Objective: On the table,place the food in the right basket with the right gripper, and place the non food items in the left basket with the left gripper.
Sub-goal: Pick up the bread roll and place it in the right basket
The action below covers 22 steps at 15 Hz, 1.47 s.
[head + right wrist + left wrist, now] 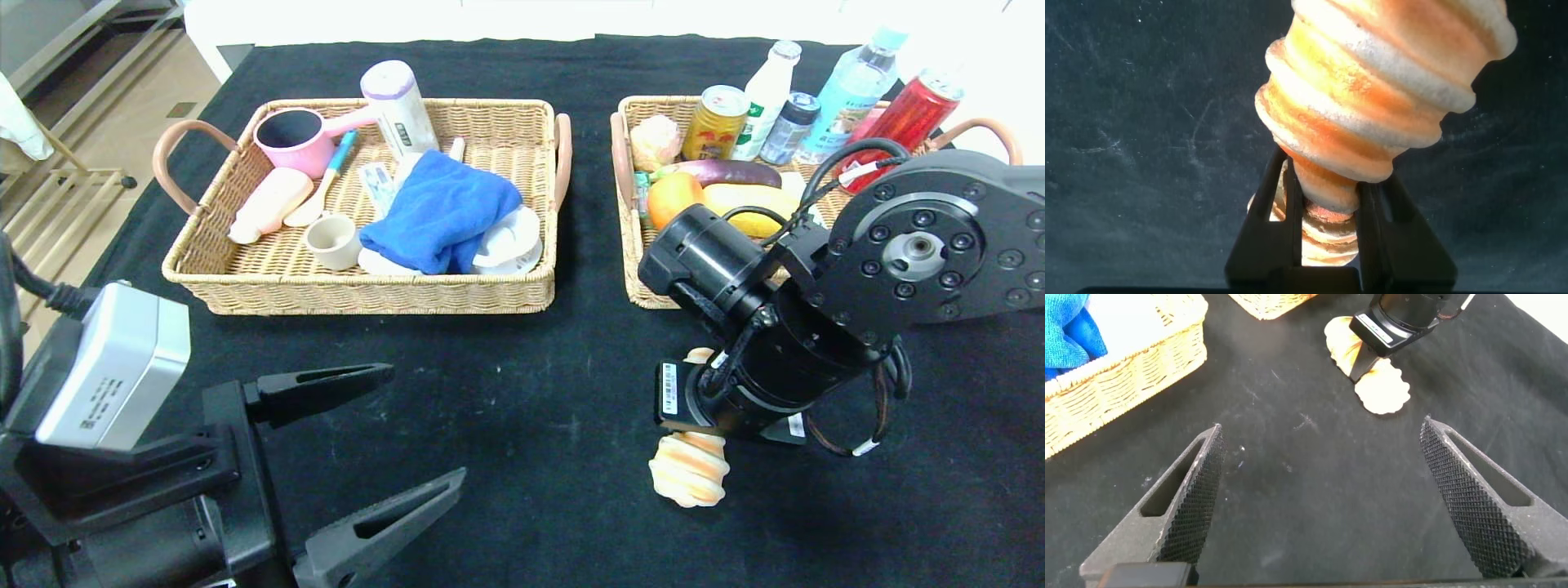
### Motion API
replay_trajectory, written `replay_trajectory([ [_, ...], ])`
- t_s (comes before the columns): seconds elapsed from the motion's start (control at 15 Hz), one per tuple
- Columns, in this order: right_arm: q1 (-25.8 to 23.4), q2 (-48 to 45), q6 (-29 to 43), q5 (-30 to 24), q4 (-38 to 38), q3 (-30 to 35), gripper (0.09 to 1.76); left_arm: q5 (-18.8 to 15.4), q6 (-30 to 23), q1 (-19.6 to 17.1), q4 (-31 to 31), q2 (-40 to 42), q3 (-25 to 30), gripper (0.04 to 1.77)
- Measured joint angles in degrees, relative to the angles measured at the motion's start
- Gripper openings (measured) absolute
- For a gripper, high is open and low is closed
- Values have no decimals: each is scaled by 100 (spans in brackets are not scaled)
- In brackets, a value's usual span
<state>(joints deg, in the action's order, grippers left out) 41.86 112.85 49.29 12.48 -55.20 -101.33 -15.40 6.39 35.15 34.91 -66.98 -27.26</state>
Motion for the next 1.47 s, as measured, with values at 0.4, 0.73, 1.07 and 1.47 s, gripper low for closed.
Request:
replay_trajectory([
  [0.4,11,18,-4,11,-1,6,45,-6,0,10,-2,-16,9,172],
  [0.73,85,-152,-50,49,-34,9,40,-4,0,11,0,-24,11,172],
  [1.07,174,-516,-218,366,-83,6,40,-1,0,10,2,-55,0,172],
  [1.47,179,-985,-1034,783,-100,0,38,-4,0,18,2,-74,-2,172],
])
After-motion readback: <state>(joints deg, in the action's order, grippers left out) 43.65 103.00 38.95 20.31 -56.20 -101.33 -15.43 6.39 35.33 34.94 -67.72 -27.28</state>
